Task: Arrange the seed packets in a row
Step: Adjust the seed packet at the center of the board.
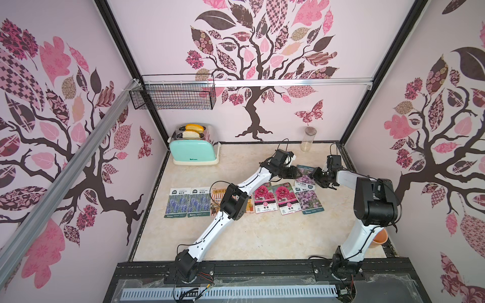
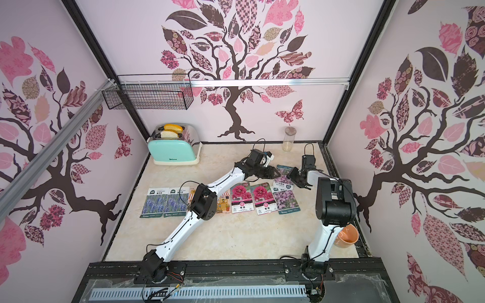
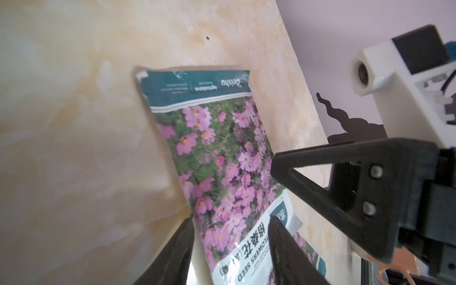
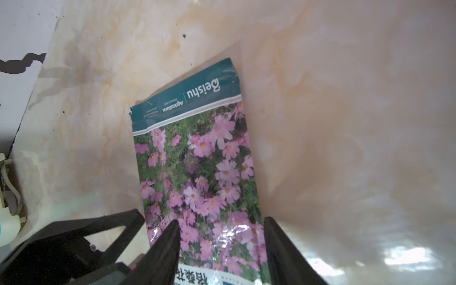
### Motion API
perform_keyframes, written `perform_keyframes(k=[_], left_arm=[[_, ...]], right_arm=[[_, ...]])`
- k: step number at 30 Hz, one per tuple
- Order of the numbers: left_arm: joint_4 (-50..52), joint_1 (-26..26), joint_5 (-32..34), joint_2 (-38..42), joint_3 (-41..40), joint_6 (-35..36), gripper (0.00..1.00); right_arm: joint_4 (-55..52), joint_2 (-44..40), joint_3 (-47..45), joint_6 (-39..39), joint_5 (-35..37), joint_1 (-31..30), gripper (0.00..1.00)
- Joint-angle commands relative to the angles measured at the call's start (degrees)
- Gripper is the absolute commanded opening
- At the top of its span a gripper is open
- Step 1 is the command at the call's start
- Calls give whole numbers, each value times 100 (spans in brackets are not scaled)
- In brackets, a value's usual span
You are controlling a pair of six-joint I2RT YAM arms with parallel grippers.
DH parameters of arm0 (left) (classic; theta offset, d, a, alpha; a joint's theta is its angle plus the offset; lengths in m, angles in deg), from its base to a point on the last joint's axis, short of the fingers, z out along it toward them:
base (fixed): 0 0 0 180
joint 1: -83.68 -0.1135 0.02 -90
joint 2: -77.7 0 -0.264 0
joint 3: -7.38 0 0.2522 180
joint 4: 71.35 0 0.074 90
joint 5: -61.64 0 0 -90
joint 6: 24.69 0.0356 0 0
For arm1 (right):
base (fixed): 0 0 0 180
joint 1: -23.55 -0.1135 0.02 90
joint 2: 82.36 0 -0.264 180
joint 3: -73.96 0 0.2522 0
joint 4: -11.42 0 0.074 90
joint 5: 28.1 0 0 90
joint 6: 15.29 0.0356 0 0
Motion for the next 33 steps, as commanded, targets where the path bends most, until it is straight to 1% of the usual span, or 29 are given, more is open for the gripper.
perform_keyframes(k=[1, 4, 5, 6, 7, 11, 12, 14, 17, 18, 22, 25, 27, 30, 31, 32, 33], left_arm=[[-122, 62, -216, -220, 125, -128, 49], [-181, 69, -276, -341, 215, -246, 44], [-244, 71, -326, -374, 236, -294, 43], [-276, 72, -333, -402, 260, -327, 41], [-305, 80, -317, -415, 270, -351, 41], [-340, 89, -298, -469, 309, -368, 40], [-346, 92, -296, -481, 314, -375, 40], [-365, 89, -297, -486, 309, -386, 39], [-370, 80, -268, -467, 303, -367, 39], [-372, 80, -222, -424, 272, -340, 39], [-324, 32, -3, -154, 27, -103, 39], [-273, -43, 89, 58, -173, 69, 36], [-145, -90, 125, 234, -307, 235, 34], [85, -91, 262, 707, -715, 838, 28], [149, -103, 380, 864, -877, 977, 27], [150, -123, 399, 1065, -1104, 1105, 26], [135, -150, 410, 1248, -1330, 1202, 26]], right_arm=[[153, 288, 182, 171, -345, 11, 50], [334, 496, 238, 270, -571, 15, 47], [441, 546, 231, 311, -654, 9, 44], [515, 568, 237, 340, -683, 15, 38], [582, 582, 242, 331, -747, 15, 36], [823, 567, 284, 264, -909, 14, 37], [904, 565, 298, 289, -977, 9, 35], [1041, 613, 362, 322, -1138, 15, 18], [1087, 707, 522, 308, -1297, 15, 2], [1033, 723, 589, 274, -1263, 7, 0], [856, 814, 872, 157, -1247, 22, 0], [842, 914, 1181, 99, -1294, 20, 0], [656, 1073, 1659, -56, -1147, 17, 0], [13, 1469, 2701, -369, -1137, 36, 0], [-104, 1549, 2929, -413, -1185, 39, 6], [-204, 1601, 3130, -483, -1249, 34, 20], [-342, 1604, 3272, -520, -1159, 41, 20]])
